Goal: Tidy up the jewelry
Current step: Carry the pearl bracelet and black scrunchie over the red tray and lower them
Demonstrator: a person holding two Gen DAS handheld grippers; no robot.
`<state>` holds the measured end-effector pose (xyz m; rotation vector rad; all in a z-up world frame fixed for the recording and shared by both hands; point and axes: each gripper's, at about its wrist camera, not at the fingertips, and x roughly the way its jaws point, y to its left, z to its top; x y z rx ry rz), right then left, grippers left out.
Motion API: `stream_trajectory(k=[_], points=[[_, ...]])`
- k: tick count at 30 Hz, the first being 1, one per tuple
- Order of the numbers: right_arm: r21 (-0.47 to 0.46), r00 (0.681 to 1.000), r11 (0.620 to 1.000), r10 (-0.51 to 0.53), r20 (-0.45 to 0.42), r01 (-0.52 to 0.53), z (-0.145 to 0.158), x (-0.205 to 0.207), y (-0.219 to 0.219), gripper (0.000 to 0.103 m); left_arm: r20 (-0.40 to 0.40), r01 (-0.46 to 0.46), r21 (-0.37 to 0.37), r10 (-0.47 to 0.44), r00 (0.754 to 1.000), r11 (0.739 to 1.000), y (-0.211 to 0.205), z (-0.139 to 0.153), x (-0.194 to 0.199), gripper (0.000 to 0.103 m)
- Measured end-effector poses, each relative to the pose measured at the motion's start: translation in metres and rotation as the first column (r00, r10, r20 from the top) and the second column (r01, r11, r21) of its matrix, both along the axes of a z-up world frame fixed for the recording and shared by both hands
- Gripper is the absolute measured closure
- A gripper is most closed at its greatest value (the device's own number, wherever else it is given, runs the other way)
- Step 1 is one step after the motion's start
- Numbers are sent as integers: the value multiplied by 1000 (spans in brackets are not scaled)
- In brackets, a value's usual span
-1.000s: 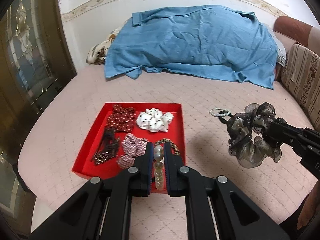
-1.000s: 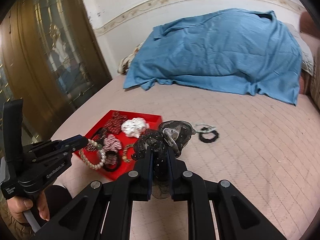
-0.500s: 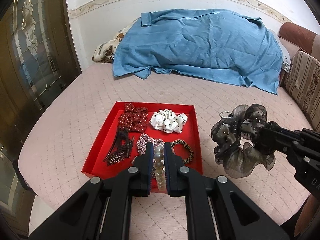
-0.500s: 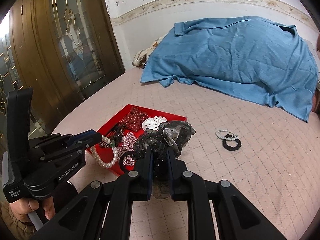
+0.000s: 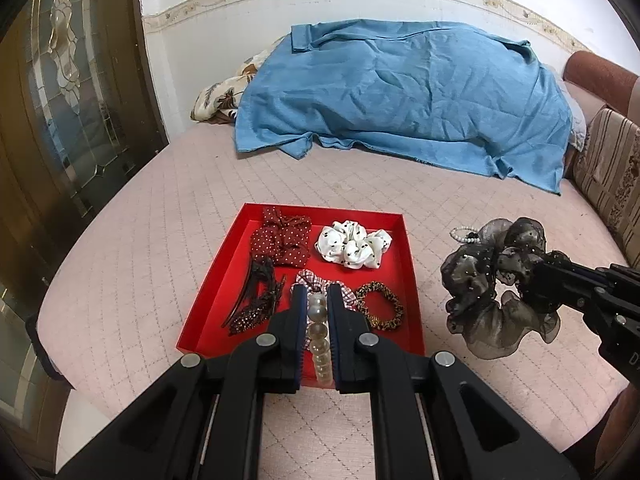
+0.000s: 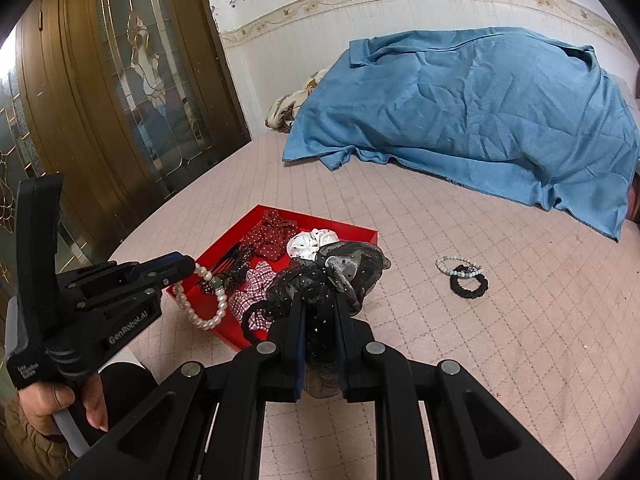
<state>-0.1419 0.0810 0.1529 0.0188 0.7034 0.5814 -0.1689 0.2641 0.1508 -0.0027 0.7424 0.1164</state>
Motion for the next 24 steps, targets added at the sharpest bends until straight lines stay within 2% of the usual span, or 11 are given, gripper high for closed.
stream_trajectory(k=[4, 10, 13, 20, 24], points=[[12, 1000, 1000, -25, 12, 25, 8, 2, -9, 89, 17, 1, -38, 0, 1000, 999, 16, 13, 5, 93], [40, 996, 996, -77, 41, 75, 25, 11, -27, 89, 72, 15, -179, -2, 997, 984, 50, 41, 14, 93], [63, 992, 992, -114, 55, 111, 34, 17, -37, 89, 89, 26, -225, -6, 996, 974, 58, 48, 19, 93], [99, 978, 978, -194, 74, 186, 51, 28, -60, 89, 100, 68, -282, -42, 994, 957, 61, 44, 35, 93], [113, 978, 973, -205, 44, 199, 49, 36, -63, 89, 87, 88, -293, -65, 994, 952, 58, 32, 49, 93]])
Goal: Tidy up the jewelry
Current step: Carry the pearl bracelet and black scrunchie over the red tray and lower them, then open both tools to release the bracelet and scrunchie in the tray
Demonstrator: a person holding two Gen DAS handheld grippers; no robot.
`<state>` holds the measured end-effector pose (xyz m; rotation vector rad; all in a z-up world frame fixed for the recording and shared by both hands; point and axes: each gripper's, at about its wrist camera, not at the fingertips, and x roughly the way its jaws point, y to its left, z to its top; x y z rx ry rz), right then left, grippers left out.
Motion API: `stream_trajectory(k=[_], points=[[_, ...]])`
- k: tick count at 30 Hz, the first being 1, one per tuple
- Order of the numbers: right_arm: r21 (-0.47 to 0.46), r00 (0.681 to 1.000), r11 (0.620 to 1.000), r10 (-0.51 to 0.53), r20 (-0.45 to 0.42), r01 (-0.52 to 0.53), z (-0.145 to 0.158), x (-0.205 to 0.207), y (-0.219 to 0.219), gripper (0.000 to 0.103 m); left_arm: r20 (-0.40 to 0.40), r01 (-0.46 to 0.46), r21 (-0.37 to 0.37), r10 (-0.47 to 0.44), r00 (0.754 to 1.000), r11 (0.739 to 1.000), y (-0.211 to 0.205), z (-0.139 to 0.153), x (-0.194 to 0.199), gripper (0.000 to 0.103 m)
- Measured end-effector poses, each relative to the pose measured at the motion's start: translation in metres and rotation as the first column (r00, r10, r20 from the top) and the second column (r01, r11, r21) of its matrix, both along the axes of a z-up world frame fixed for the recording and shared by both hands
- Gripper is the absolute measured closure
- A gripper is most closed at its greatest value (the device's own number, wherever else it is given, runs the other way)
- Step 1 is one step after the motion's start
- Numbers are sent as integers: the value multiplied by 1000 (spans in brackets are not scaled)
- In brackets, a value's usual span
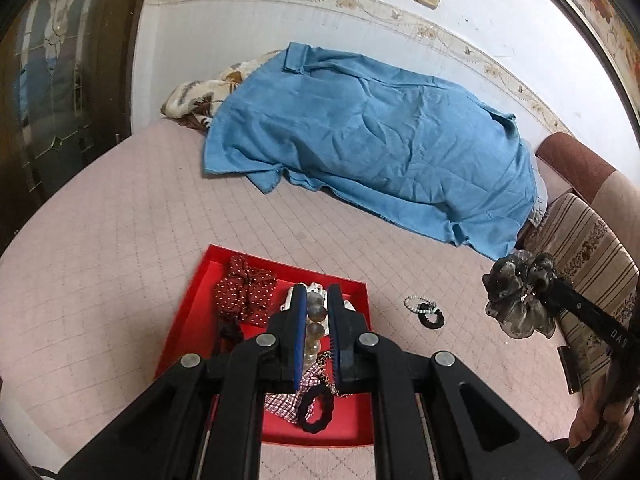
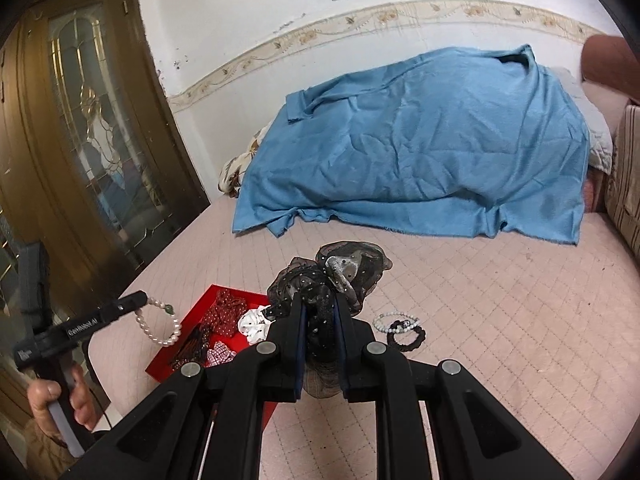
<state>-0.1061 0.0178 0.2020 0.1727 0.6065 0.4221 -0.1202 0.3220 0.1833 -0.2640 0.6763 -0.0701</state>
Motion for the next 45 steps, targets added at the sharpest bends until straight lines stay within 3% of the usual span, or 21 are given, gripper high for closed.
stream_trajectory(k=[10, 16, 19, 23, 31, 45], points=[[-53, 990, 993, 98, -99, -104, -40, 20, 52, 88, -94, 20, -71, -27, 995, 997, 10, -43, 21, 93], [-93, 973, 977, 176, -151, -192, -64, 32, 96, 88, -167, 13, -59, -23, 986, 998, 15, -64, 21, 93], [-108, 961, 967, 207, -181, -229, -76, 42, 116, 88, -204, -14, -25, 9, 979, 1000, 21, -73, 20, 93], [-140, 949, 955, 229, -215, -262, -91, 59, 141, 88, -243, -63, 72, 79, 967, 995, 29, -84, 19, 93], [-183, 935, 948, 199, -294, -260, -121, 85, 168, 88, -338, -97, 179, 154, 928, 979, 36, -107, 26, 93], [-232, 919, 932, 190, -345, -280, -134, 88, 178, 87, -322, -83, 273, 172, 931, 958, 23, -108, 26, 93]])
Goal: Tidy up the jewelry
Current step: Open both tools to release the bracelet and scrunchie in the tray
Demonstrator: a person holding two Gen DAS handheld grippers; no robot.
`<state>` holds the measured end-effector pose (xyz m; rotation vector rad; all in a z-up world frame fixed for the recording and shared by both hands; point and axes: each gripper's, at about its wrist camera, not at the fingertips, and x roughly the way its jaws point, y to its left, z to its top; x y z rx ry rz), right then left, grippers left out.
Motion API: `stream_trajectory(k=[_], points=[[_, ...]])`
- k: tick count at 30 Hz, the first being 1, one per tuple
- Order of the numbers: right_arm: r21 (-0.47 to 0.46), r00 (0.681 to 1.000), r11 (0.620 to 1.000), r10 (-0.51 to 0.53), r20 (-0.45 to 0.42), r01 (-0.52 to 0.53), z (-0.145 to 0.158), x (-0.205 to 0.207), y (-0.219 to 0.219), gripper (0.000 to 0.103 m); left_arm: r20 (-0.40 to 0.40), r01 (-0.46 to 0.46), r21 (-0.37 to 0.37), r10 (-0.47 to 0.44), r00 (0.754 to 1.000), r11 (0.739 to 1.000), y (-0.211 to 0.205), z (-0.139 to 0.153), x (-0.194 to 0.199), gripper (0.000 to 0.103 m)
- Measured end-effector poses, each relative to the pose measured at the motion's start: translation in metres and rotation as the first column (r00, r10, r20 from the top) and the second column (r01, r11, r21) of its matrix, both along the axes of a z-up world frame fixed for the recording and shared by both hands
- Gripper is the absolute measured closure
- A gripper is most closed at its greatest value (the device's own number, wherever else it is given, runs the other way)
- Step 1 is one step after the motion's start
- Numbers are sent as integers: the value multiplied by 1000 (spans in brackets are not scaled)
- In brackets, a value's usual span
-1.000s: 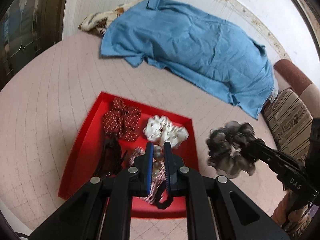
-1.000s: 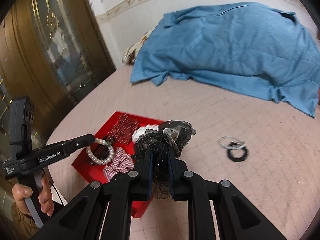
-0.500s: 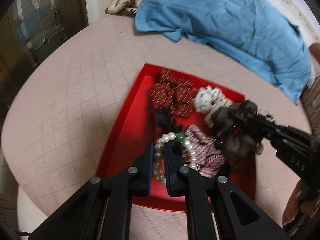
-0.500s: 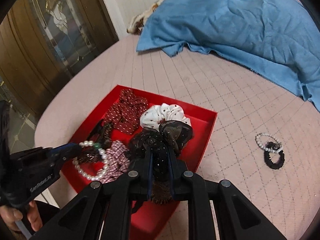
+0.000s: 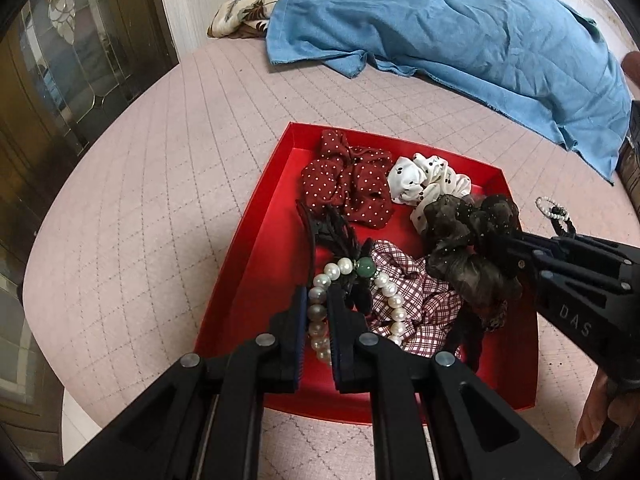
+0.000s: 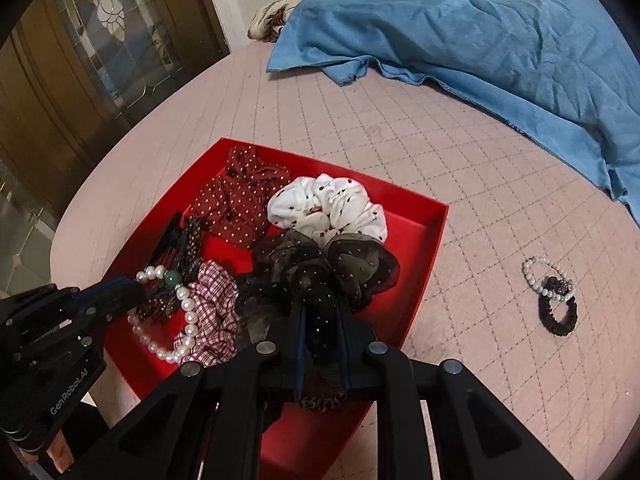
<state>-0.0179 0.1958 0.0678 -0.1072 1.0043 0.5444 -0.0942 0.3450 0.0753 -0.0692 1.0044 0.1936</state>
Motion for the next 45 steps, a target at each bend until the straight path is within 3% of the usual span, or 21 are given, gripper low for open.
stream_trajectory(k=[12, 15, 20, 25, 30, 36, 45], points=[[-8, 1000, 1000, -10, -15, 10, -5, -1, -3, 87, 5, 2, -4, -2, 1000, 1000, -1, 2, -1, 91], [-9, 1000, 1000, -8, -14, 8, -4, -2, -1, 87, 10, -2, -6, 2, 1000, 1000, 0, 3, -1, 78], [-6, 1000, 1000, -9, -17, 9, -4, -3, 0, 85, 39, -7, -11, 8, 999, 1000, 1, 8, -3, 66], [8, 1000, 1000, -4, -22, 4, -1, -6, 0, 77, 50, -4, -7, 4, 999, 1000, 0, 11, -3, 63], [36, 1000, 999, -10, -7, 11, 7, -12, -2, 54, 64, -10, 1, 10, 998, 1000, 0, 14, -5, 54], [79, 999, 997, -28, 24, 26, 24, -23, -12, 51, 93, -30, 22, 28, 995, 999, 2, 21, -9, 42], [69, 993, 995, -74, 90, 68, 36, -42, -46, 43, 111, -56, 45, 51, 993, 997, 1, 22, -12, 41]])
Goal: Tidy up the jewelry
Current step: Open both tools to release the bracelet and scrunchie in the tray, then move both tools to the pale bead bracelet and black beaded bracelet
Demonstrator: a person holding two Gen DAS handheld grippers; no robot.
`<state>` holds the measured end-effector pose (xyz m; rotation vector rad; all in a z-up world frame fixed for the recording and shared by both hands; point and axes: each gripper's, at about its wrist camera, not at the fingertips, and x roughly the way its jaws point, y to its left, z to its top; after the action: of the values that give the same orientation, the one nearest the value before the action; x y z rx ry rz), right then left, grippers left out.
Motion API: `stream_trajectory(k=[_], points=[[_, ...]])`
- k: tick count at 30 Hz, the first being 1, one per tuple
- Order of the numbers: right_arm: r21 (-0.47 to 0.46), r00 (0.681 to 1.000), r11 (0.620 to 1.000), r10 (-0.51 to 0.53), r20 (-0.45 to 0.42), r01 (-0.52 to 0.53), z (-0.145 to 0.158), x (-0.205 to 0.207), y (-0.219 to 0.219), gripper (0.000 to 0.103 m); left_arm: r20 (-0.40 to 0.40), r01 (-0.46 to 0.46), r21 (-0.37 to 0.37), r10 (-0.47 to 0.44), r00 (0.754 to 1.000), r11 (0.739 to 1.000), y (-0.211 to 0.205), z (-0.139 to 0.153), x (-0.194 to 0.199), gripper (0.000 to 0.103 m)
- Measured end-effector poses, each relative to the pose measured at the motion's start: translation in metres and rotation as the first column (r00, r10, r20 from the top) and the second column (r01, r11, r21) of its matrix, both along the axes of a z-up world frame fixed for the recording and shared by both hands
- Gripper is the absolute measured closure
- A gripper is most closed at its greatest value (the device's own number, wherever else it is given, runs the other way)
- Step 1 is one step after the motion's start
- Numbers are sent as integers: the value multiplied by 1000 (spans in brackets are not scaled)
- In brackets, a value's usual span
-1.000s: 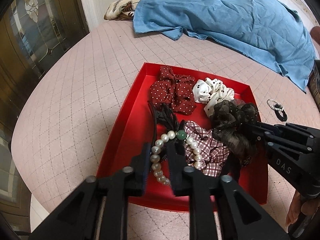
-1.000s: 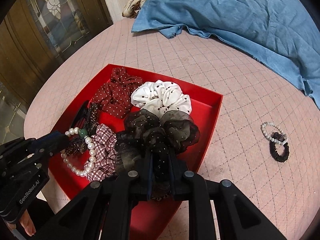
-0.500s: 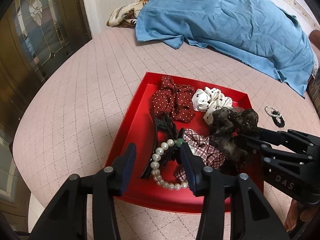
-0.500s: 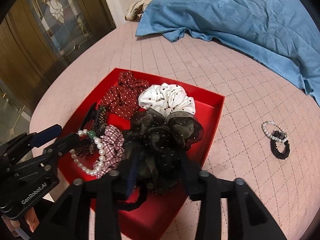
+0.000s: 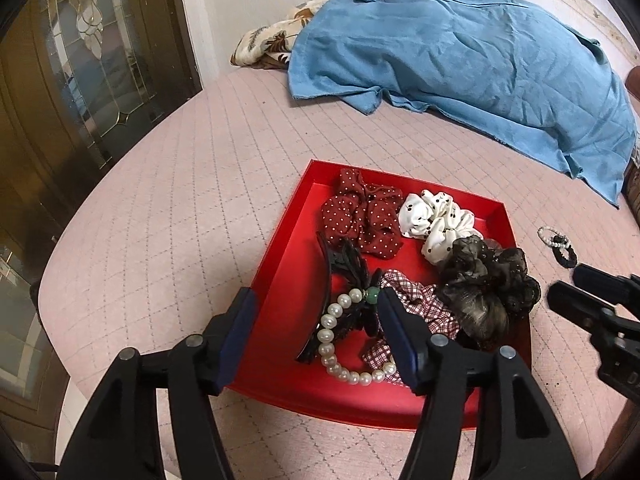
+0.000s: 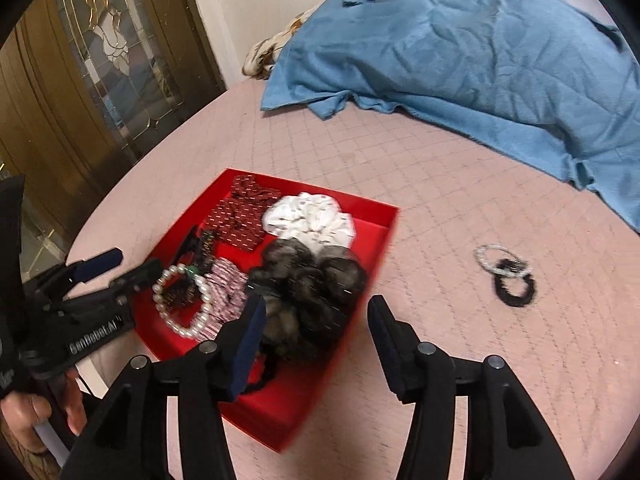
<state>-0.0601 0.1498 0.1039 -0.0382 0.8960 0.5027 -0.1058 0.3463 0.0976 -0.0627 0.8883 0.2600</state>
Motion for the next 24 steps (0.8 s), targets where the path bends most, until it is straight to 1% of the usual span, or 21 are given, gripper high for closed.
stream_trajectory(k=[3, 8, 12, 16, 18, 19, 21, 24], points=[[-3, 999, 999, -36, 9, 36, -2, -4, -21, 41, 7, -5, 16, 5, 1000, 1000, -4, 0, -2, 41], [4, 995, 995, -103, 0, 103, -8, -9, -66, 41, 26, -8, 29, 8, 1000, 1000, -11, 2, -6, 41], [-6, 987, 987, -162, -3, 162, -14, -13, -107, 40, 62, 3, 13, -4, 998, 1000, -20, 10, -15, 41], [-16, 968, 968, -249, -17, 249, -23, -11, -155, 40, 107, 31, -28, -28, 994, 999, -33, 24, -25, 40], [-14, 958, 958, -286, -25, 286, -28, -8, -174, 40, 126, 47, -41, -41, 991, 998, -41, 30, -28, 34], [-11, 951, 952, -306, -33, 306, -31, -6, -184, 40, 134, 56, -46, -49, 990, 997, -45, 33, -29, 33], [5, 942, 943, -331, -52, 332, -36, -2, -197, 40, 148, 83, -49, -75, 986, 995, -58, 39, -30, 33], [31, 933, 934, -353, -73, 356, -43, 9, -207, 40, 164, 132, -32, -125, 978, 991, -79, 43, -31, 33]])
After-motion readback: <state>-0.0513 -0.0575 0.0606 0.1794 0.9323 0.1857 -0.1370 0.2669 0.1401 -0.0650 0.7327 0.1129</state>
